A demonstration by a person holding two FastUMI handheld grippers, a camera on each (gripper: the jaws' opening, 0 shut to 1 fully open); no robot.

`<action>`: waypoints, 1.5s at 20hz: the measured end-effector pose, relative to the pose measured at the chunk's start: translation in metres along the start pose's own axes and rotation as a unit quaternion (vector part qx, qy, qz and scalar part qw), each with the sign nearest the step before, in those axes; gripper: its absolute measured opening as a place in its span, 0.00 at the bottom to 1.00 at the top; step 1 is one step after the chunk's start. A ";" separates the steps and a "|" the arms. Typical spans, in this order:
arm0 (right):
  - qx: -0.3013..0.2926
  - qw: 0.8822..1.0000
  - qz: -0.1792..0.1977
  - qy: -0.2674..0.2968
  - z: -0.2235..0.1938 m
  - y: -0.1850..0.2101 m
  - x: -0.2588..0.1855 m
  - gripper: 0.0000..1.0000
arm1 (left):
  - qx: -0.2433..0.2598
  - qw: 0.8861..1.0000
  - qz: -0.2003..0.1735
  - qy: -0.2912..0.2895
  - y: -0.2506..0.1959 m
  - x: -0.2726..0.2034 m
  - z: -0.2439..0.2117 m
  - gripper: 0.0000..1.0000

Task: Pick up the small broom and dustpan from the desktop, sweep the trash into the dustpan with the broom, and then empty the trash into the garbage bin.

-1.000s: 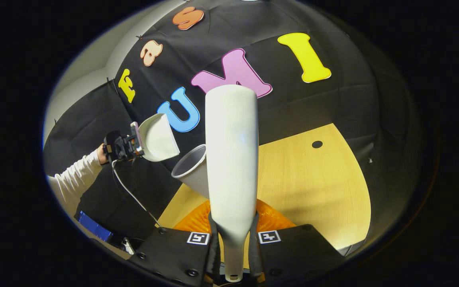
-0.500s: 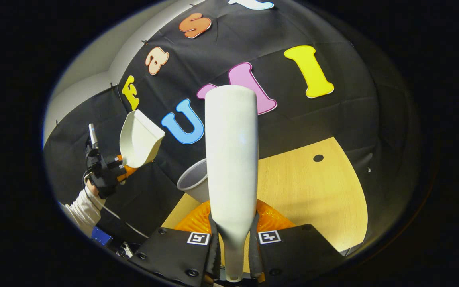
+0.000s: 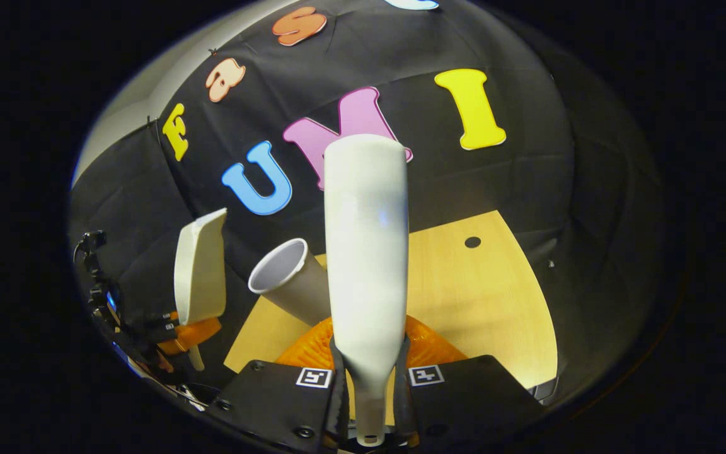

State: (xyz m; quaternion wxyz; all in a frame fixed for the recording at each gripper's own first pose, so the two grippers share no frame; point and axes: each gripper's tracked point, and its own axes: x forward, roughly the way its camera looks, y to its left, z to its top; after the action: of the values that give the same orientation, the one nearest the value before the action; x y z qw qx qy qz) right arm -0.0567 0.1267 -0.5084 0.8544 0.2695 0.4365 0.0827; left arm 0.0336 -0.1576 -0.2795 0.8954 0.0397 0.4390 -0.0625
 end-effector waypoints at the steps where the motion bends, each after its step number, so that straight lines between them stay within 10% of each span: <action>1: -0.001 1.000 -0.012 0.023 -0.014 -0.004 0.009 0.30 | -0.021 0.999 -0.009 0.033 -0.010 0.010 -0.025 0.24; 7: 0.015 0.973 -0.088 0.212 -0.147 -0.037 0.067 0.30 | -0.056 0.972 -0.020 0.226 -0.034 0.079 -0.131 0.25; 13: 0.005 0.934 -0.132 0.332 -0.220 -0.051 0.113 0.31 | -0.084 0.942 0.002 0.325 -0.031 0.099 -0.144 0.25; 21: -0.008 0.909 -0.162 0.385 -0.258 -0.072 0.148 0.30 | -0.104 0.914 0.014 0.393 -0.033 0.106 -0.145 0.25; 30: -0.017 0.891 -0.193 0.410 -0.278 -0.088 0.157 0.30 | -0.079 0.916 0.023 0.393 -0.033 0.114 -0.149 0.26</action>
State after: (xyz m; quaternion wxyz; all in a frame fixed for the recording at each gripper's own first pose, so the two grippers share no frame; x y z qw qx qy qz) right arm -0.1897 0.2201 -0.7970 0.6026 0.1077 0.7903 0.0268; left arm -0.0189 -0.1799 -0.4614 0.6524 0.0003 0.7578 0.0137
